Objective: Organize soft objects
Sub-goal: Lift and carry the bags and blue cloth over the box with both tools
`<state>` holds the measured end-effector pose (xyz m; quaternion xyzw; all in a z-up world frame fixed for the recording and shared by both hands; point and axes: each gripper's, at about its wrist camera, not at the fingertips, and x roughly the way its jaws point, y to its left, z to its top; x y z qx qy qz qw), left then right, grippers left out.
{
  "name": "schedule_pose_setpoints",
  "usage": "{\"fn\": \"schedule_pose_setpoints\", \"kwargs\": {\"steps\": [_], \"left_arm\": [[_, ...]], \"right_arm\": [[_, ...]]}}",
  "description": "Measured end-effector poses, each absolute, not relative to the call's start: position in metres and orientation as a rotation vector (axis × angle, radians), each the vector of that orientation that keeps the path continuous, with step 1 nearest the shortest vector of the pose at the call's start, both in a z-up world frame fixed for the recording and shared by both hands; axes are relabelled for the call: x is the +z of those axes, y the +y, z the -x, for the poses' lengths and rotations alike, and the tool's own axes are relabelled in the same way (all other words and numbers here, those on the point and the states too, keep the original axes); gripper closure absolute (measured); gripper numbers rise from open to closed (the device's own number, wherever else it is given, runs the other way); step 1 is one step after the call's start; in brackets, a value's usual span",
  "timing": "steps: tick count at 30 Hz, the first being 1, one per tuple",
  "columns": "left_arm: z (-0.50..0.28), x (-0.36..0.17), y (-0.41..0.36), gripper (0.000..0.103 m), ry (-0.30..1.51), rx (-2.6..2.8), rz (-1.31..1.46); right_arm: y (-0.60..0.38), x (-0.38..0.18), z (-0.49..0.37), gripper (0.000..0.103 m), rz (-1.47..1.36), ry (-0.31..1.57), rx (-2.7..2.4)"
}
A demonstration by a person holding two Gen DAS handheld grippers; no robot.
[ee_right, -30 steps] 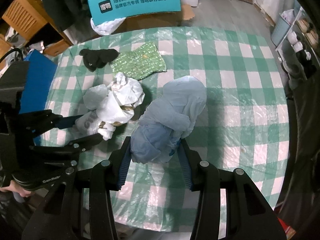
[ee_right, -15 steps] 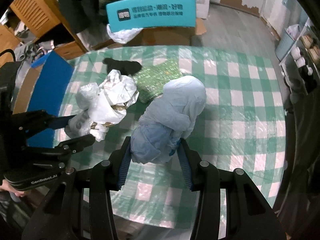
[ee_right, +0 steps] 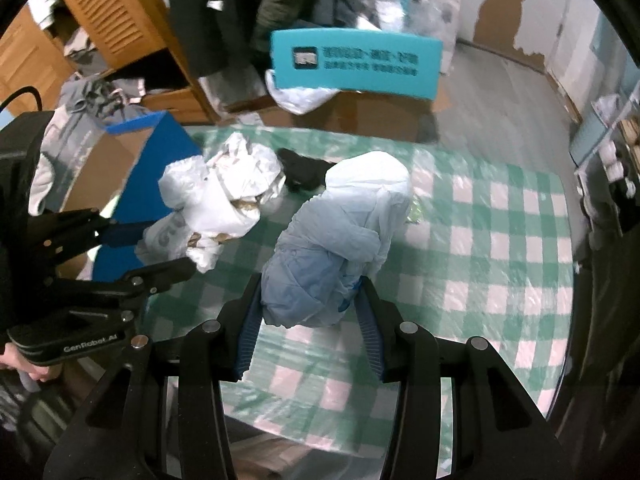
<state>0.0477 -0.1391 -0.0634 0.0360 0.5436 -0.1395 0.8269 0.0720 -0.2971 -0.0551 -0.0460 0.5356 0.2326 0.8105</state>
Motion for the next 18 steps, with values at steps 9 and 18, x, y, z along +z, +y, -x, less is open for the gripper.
{"fn": "schedule_pose_setpoints", "kwargs": {"steps": [9,18], "left_arm": [[-0.037,-0.043,-0.112,0.057,1.118,-0.261,-0.074],[-0.031,-0.035,-0.084,0.057,1.107,-0.231,-0.051]], "right_arm": [[-0.262,-0.041,-0.067,0.059,0.138,1.119,0.565],[-0.235,-0.032,-0.063,0.059,0.167,1.103,0.61]]}}
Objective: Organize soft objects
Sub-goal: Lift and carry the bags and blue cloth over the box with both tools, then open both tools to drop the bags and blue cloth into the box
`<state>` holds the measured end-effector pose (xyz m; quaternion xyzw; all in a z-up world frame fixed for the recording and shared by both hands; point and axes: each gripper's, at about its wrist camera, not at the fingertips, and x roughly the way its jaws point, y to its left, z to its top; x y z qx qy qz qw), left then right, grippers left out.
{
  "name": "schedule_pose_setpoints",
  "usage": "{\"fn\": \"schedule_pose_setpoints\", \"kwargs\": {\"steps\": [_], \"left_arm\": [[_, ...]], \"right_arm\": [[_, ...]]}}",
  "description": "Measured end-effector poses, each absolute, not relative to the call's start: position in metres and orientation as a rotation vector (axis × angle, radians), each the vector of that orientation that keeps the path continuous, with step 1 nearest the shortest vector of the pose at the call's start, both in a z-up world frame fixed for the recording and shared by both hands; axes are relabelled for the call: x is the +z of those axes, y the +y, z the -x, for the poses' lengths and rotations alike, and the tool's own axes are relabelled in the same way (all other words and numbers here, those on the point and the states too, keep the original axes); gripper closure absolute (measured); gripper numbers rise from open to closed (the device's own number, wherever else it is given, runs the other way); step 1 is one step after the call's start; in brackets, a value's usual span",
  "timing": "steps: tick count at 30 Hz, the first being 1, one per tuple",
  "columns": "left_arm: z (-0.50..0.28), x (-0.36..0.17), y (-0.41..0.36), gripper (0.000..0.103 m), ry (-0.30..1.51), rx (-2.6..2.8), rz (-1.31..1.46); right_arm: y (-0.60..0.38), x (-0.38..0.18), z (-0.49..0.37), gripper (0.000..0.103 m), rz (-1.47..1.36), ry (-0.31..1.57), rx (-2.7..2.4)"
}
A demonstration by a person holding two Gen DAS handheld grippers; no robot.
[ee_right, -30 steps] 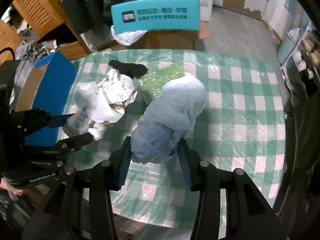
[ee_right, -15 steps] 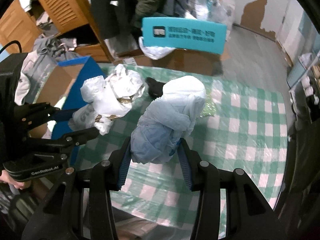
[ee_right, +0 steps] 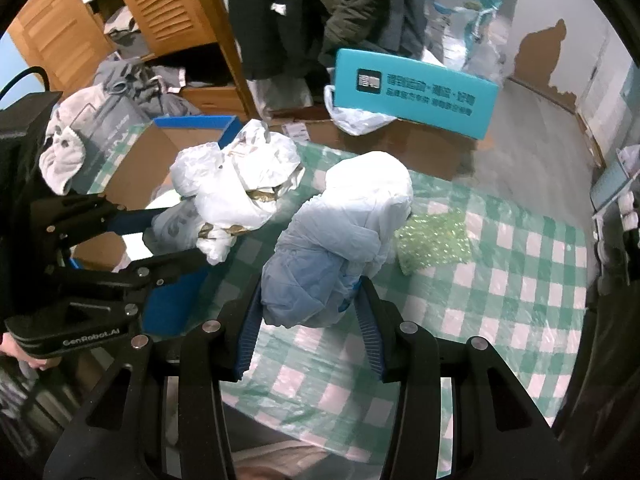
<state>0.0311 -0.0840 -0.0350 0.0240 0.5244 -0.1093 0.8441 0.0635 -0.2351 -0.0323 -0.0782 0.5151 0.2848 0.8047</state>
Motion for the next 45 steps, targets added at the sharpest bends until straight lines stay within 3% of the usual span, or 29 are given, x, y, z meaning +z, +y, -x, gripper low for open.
{"fn": "schedule_pose_setpoints", "kwargs": {"steps": [20,45], "left_arm": [[-0.02,-0.017,-0.025,0.057,1.066,-0.156,-0.015],[-0.007,-0.038,0.074,0.057,1.093,-0.016,0.092]], "right_arm": [[-0.169,-0.02,-0.065,0.059,0.225,1.095,0.694],[-0.064,-0.039,-0.064,0.059,0.309,1.144,0.83]]}}
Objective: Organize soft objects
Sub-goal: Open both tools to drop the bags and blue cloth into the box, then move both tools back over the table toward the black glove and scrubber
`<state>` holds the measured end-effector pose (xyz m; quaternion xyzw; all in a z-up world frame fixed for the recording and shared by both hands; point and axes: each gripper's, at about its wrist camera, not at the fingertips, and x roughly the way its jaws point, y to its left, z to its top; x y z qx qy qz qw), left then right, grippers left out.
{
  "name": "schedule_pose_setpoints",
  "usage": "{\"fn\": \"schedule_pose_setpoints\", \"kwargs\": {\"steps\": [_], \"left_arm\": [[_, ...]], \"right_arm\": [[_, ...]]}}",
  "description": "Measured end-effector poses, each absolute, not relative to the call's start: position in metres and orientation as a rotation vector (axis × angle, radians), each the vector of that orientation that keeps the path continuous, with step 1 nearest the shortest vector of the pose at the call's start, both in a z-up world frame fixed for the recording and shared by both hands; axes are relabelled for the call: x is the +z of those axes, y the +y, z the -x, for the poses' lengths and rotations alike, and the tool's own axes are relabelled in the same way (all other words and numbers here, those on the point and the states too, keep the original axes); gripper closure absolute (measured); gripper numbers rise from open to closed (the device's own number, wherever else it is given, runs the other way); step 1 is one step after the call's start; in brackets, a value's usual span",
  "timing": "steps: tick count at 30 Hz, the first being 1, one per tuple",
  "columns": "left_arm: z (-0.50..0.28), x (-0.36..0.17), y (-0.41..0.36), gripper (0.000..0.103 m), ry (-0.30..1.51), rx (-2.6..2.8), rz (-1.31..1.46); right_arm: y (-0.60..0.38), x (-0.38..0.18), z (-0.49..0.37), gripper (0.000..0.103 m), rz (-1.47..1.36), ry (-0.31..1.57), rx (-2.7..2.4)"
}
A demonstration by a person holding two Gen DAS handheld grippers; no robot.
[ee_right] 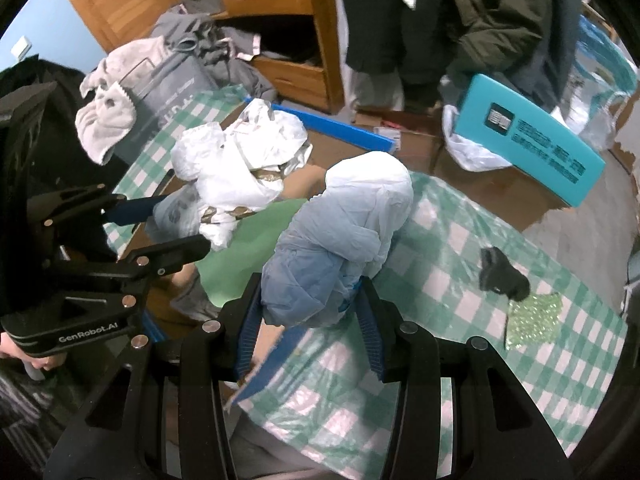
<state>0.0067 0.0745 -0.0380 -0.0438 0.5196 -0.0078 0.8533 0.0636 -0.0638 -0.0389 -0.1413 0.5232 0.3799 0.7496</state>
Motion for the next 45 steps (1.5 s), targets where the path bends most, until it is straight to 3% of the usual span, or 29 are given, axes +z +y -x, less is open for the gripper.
{"fn": "schedule_pose_setpoints", "kwargs": {"steps": [15,19,21,25,30,45], "left_arm": [[-0.008,-0.065,0.115,0.055,1.155,0.061,0.156],[-0.008,-0.067,0.122,0.043,1.159,0.075,0.182],[-0.008,-0.068,0.123,0.042,1.161,0.078,0.185],[-0.009,-0.066,0.12,0.036,1.162,0.072,0.186],[-0.009,-0.063,0.113,0.033,1.155,0.058,0.176],[-0.015,-0.056,0.085,0.029,1.138,0.013,0.14]], "right_arm": [[-0.012,-0.067,-0.061,0.056,0.4,1.199,0.875],[-0.009,-0.069,-0.063,0.051,0.4,1.191,0.878],[-0.01,-0.07,-0.065,0.042,0.39,1.186,0.866],[-0.017,-0.073,-0.07,0.04,0.367,1.2,0.848],[-0.027,-0.071,-0.072,0.033,0.344,1.2,0.826],[-0.068,-0.058,-0.079,0.029,0.286,1.164,0.765]]}}
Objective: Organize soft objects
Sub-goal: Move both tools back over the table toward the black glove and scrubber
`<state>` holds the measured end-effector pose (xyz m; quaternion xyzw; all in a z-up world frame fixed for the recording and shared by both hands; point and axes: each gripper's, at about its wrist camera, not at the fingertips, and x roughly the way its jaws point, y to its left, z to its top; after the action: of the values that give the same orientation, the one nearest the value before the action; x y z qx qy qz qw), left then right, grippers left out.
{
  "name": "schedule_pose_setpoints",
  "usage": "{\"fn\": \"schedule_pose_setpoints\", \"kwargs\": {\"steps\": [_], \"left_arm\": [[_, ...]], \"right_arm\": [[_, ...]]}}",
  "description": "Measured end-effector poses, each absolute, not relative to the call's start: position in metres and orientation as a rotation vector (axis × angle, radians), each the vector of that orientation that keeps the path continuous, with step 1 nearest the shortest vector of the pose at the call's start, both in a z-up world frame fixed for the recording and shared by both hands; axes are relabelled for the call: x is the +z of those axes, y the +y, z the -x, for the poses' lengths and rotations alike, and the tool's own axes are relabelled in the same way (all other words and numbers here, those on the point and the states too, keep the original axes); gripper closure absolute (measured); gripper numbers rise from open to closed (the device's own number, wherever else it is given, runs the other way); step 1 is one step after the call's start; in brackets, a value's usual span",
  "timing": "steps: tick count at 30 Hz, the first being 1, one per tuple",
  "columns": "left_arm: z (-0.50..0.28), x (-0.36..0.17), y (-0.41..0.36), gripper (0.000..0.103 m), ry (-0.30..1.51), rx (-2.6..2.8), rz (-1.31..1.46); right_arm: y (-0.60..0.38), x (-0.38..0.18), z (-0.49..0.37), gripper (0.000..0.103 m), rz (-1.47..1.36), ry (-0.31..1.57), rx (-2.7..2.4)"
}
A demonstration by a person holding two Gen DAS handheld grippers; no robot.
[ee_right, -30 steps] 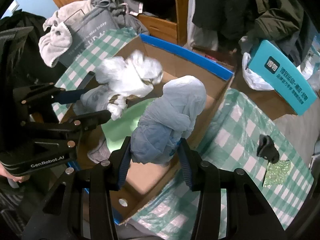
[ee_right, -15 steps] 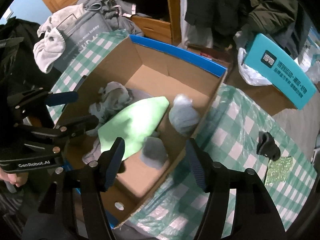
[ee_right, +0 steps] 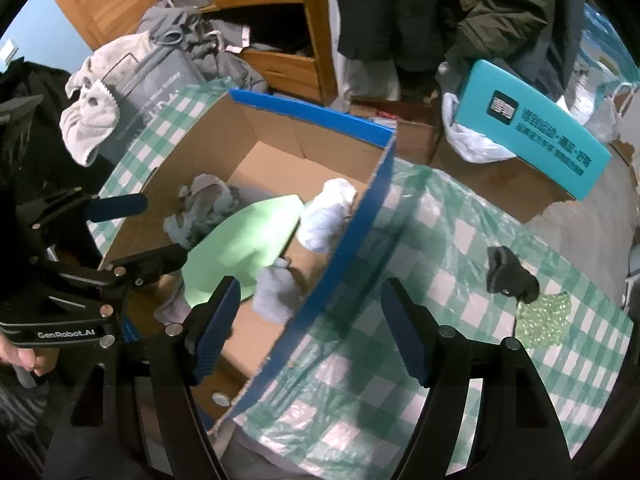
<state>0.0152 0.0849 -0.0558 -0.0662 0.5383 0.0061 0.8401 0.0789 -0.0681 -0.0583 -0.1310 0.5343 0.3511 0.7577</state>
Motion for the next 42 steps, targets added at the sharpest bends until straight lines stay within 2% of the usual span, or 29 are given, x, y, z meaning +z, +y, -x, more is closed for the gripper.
{"fn": "schedule_pose_setpoints", "kwargs": {"steps": [30,34,42], "left_arm": [[-0.044,-0.049,-0.01,0.028,1.143,-0.106,0.05],[-0.048,-0.051,-0.022,0.024,1.144,-0.117,0.037],[-0.059,-0.056,-0.044,0.024,1.153,-0.132,0.013]], "right_arm": [[-0.194,-0.066,-0.105,0.027,0.153,1.17,0.584],[-0.209,-0.07,-0.109,0.026,0.137,1.175,0.565],[-0.236,-0.071,-0.116,0.026,0.118,1.174,0.531]]}}
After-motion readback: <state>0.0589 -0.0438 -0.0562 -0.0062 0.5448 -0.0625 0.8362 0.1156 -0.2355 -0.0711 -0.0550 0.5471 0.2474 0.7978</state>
